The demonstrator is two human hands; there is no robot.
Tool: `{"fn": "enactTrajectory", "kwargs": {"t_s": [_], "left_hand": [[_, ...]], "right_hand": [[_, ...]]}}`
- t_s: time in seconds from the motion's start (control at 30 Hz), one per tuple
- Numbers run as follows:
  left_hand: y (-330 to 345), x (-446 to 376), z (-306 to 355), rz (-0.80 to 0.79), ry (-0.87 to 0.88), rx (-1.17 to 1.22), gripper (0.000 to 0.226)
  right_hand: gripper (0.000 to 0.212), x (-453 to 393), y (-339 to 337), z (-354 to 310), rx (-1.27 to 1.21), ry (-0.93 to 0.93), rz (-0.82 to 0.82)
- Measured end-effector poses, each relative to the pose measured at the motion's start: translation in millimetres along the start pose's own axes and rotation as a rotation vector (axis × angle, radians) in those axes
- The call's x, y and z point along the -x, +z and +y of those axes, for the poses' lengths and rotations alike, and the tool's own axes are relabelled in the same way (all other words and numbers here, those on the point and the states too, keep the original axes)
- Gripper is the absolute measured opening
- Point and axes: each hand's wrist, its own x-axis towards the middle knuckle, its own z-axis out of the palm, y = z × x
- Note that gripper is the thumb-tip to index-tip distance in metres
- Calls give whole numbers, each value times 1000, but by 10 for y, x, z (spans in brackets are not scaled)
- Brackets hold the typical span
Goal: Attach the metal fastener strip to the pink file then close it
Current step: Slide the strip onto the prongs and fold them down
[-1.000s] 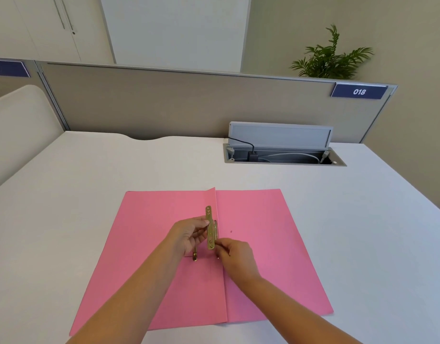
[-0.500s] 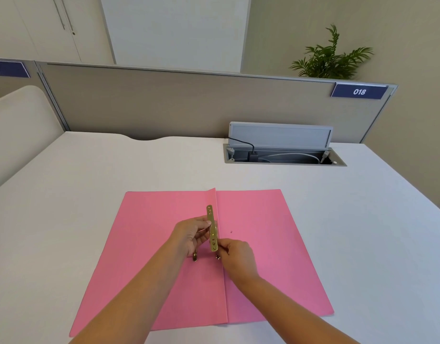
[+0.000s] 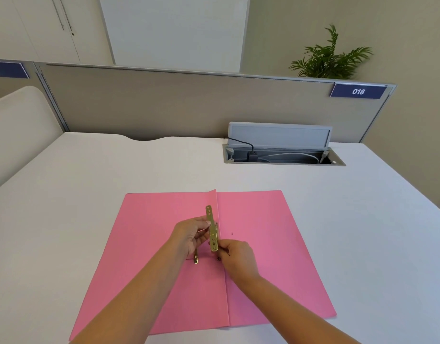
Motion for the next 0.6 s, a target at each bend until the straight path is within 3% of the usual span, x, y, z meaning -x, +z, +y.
{"fn": "enactTrajectory", "kwargs": {"t_s": [0.6], "left_hand": [[12, -50, -88, 7, 7, -60, 21]], "right_hand": [[18, 9, -19, 36, -140, 21, -9]]}}
